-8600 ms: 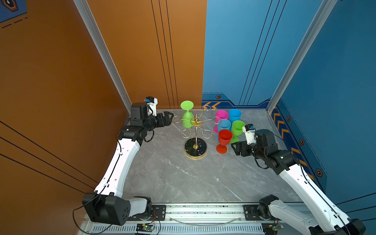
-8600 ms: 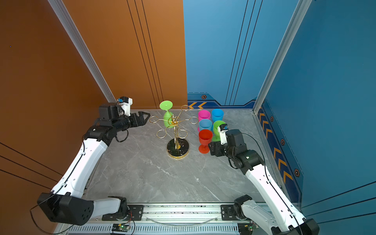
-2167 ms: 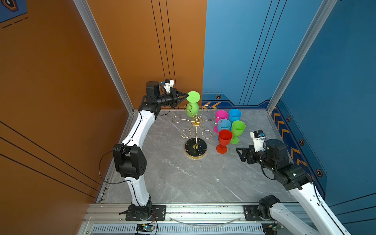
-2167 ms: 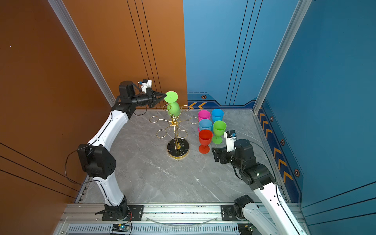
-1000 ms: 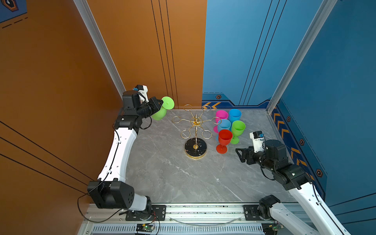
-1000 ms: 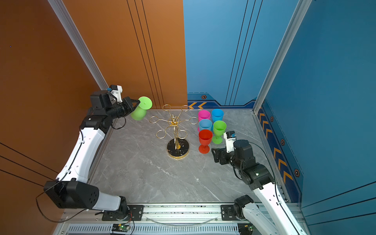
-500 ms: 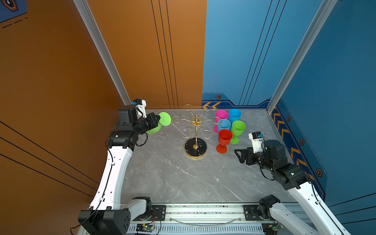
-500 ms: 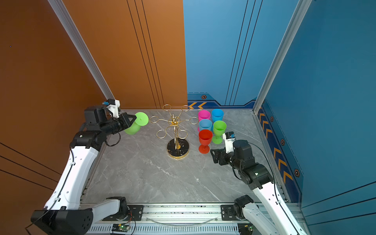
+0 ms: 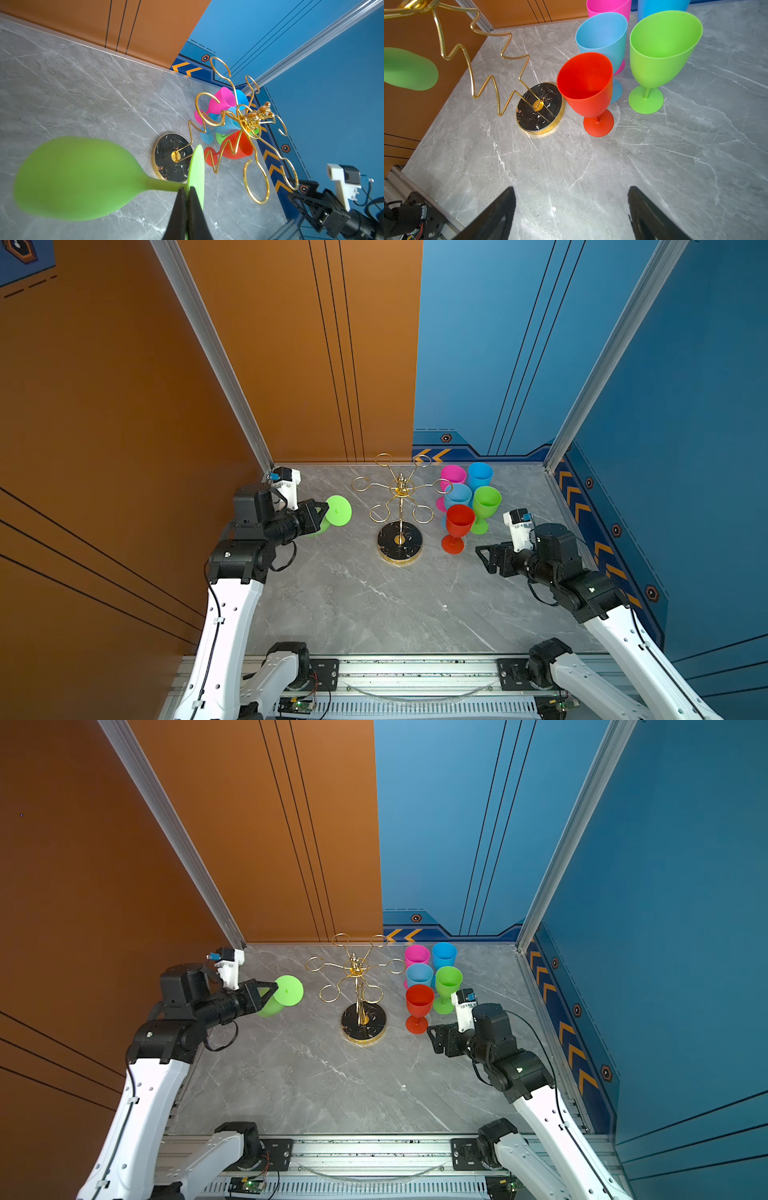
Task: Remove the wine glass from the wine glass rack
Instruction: 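Carry the green glass toward the robot past the rack base with the left gripper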
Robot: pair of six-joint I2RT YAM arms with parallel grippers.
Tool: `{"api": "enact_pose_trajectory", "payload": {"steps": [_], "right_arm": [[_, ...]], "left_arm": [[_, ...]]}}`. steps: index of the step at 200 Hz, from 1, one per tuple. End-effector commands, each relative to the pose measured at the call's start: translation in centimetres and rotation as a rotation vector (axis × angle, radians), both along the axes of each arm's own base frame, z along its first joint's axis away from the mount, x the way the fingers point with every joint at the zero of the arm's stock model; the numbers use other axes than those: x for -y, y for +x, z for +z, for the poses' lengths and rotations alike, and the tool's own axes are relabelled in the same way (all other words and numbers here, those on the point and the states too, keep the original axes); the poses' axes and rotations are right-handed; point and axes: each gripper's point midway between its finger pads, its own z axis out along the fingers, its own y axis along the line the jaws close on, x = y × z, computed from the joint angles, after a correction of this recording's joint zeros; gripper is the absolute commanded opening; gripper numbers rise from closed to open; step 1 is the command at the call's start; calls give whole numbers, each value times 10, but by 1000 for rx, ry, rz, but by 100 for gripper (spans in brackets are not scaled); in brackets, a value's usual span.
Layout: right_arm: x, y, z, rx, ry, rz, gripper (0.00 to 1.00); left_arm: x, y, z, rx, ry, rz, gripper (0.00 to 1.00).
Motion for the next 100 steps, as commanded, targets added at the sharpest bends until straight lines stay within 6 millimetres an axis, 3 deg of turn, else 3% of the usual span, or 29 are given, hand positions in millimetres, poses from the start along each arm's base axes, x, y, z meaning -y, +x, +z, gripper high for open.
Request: {"api": "enact_pose_trajectory", "payload": {"steps": [1, 100], "right_arm": [[-3, -2, 4, -15, 24, 8, 86], [-4, -6, 6, -29, 19, 19, 86]], "left_arm": [[15, -14, 0, 6, -27, -106, 0], [60, -65, -25, -62, -12, -380, 0]]}}
